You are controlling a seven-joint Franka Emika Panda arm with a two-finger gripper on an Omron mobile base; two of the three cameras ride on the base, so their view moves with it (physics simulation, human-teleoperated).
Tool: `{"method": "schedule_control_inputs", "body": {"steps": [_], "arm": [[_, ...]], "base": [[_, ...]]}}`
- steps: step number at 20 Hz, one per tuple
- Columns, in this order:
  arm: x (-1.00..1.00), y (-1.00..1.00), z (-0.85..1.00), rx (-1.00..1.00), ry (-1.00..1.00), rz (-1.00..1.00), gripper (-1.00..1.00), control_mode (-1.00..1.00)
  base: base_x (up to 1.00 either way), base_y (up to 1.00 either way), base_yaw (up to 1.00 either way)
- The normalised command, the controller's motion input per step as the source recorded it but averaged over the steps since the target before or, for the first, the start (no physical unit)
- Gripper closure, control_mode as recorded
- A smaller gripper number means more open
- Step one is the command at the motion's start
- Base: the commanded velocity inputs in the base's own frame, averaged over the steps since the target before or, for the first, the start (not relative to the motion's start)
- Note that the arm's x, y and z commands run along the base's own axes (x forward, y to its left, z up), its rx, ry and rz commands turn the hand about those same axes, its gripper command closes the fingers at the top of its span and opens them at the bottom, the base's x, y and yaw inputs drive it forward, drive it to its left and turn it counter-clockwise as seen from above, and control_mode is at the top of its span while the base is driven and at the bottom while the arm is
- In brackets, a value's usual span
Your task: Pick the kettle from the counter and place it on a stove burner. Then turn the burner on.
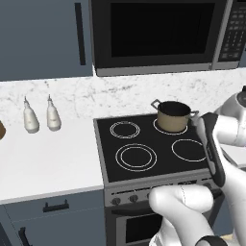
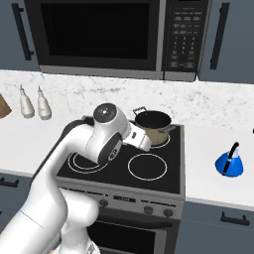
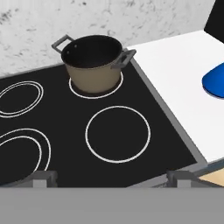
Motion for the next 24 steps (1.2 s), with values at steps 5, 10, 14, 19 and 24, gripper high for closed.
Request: {"method": "schedule_control_inputs", "body": {"steps": [5,10,14,19,24], "arm": [[0.00,-0.56,0.00,0.00,0.03,-0.17,-1.00,-1.00],[0.00,-0.24,0.00,0.00,0.01,-0.14,-1.00,-1.00],[-0.02,-0.13,0.00,0.00,0.01,-0.08,-1.00,-1.00],[0.00,-0.05,0.00,0.00,0.01,-0.09,-1.00,-1.00],[-0.03,-0.24,0.00,0.00,0.00,-0.07,-1.00,-1.00]], "base": [[0.00,0.00,0.00],[0.00,0.00,0.00],[0.00,0.00,0.00],[0.00,0.00,0.00],[0.00,0.00,0.00]]}}
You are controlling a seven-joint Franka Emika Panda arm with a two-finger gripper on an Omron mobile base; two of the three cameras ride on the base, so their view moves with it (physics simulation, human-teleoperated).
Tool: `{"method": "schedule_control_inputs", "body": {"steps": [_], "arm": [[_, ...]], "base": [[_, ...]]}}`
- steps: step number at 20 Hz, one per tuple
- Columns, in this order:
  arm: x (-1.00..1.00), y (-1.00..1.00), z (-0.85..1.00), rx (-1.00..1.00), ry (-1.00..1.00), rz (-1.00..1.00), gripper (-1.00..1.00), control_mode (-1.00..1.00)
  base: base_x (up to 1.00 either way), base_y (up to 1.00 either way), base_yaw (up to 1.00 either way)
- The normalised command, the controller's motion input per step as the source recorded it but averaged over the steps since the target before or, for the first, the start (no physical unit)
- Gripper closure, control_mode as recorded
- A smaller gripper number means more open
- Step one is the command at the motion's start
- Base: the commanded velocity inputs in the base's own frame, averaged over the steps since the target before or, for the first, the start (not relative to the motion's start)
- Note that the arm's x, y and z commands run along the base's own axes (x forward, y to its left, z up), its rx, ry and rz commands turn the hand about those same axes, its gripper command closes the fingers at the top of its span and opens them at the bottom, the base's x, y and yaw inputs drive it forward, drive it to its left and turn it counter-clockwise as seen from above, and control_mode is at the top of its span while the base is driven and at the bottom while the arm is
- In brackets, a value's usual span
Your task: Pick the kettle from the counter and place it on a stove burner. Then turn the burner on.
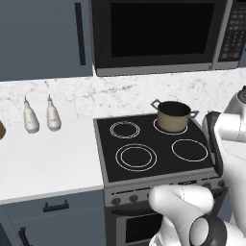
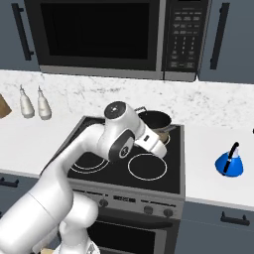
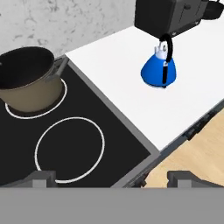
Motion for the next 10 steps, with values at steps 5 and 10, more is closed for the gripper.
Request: {"method": "schedule_control_inputs", "body": {"steps": [5,10], "arm": [[0.00,-0.64,-0.11,0.00,0.00,-0.01,-1.00,-1.00],[0.03,-0.65,-0.10,0.00,-0.01,0.00,-1.00,-1.00]], "base": [[0.00,0.00,0.00],[0.00,0.00,0.00]]}}
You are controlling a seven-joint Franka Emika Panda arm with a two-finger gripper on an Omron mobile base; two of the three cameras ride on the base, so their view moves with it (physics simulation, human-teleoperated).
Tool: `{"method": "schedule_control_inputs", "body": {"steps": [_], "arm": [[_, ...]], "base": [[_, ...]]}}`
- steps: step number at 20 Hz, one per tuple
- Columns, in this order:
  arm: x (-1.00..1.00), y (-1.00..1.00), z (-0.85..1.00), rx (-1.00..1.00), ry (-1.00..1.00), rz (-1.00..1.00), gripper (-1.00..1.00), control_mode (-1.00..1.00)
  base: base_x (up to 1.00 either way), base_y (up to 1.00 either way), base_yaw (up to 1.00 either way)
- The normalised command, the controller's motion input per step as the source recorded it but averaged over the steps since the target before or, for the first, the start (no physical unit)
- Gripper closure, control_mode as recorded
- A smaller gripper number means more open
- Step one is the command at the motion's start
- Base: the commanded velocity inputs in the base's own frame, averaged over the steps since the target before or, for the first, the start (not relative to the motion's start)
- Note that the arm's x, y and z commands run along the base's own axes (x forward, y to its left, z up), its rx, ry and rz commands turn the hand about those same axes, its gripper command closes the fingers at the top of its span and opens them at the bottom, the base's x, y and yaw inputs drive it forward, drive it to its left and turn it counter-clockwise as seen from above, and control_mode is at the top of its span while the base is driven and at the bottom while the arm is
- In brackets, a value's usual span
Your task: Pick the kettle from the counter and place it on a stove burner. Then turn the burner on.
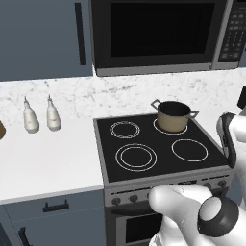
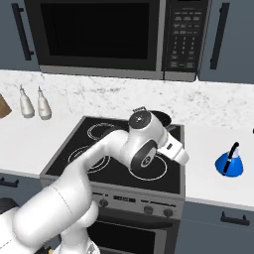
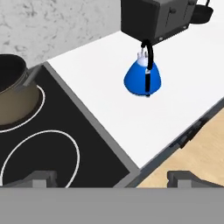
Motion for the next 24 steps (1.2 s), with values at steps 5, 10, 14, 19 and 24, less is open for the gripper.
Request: {"method": "schedule_control_inputs", "body": {"steps": [5,10,14,19,24], "arm": [[0.02,-0.46,0.00,0.00,0.00,-0.03,-1.00,-1.00],[0.01,-0.61,0.00,0.02,0.00,0.00,-1.00,-1.00],[0.00,-0.63,-0.02,0.02,-0.02,0.00,-1.00,-1.00],[0.09,-0.48,-0.13,0.00,-0.07,0.00,-1.00,-1.00],[0.26,-0.29,-0.27,0.01,-0.05,0.00,-1.00,-1.00]], "base": [[0.00,0.00,0.00],[0.00,0.00,0.00],[0.00,0.00,0.00],[0.00,0.00,0.00],[0.00,0.00,0.00]]}}
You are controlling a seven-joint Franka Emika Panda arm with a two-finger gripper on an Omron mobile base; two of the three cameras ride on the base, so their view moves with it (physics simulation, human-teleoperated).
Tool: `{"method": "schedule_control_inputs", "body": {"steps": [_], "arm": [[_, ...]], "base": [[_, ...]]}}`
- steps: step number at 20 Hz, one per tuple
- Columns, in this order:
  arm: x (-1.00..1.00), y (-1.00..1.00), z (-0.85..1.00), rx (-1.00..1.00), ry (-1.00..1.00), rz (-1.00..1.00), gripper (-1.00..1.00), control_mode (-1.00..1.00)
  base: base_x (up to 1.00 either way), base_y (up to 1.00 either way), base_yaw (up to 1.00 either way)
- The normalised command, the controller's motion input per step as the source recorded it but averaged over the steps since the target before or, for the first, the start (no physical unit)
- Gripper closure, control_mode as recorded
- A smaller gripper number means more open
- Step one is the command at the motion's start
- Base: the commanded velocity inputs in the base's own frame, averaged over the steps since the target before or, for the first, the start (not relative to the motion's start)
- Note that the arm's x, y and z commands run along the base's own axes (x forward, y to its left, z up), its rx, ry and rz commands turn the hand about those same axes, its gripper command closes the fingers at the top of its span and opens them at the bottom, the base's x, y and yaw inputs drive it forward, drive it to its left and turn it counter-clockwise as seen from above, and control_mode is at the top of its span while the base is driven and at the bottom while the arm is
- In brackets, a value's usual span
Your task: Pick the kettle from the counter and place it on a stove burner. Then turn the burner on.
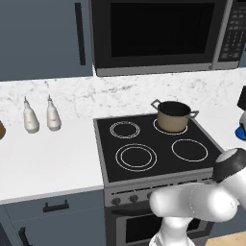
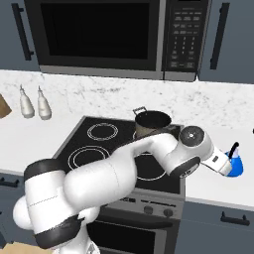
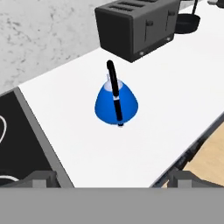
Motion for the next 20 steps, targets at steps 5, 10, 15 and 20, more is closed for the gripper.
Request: {"method": "schedule_control_inputs", "body": {"steps": [5,10,15,20], "arm": [[0.44,-0.16,-0.01,0.00,0.07,0.00,-1.00,-1.00],[0.43,-0.31,-0.06,0.00,0.07,0.02,-1.00,-1.00],[0.24,-0.30,-0.20,0.00,0.00,0.05,-1.00,-1.00],[0.07,-0.36,-0.20,0.00,0.00,0.05,-1.00,-1.00]], "base": [[0.00,0.00,0.00],[0.00,0.00,0.00],[0.00,0.00,0.00],[0.00,0.00,0.00]]}}
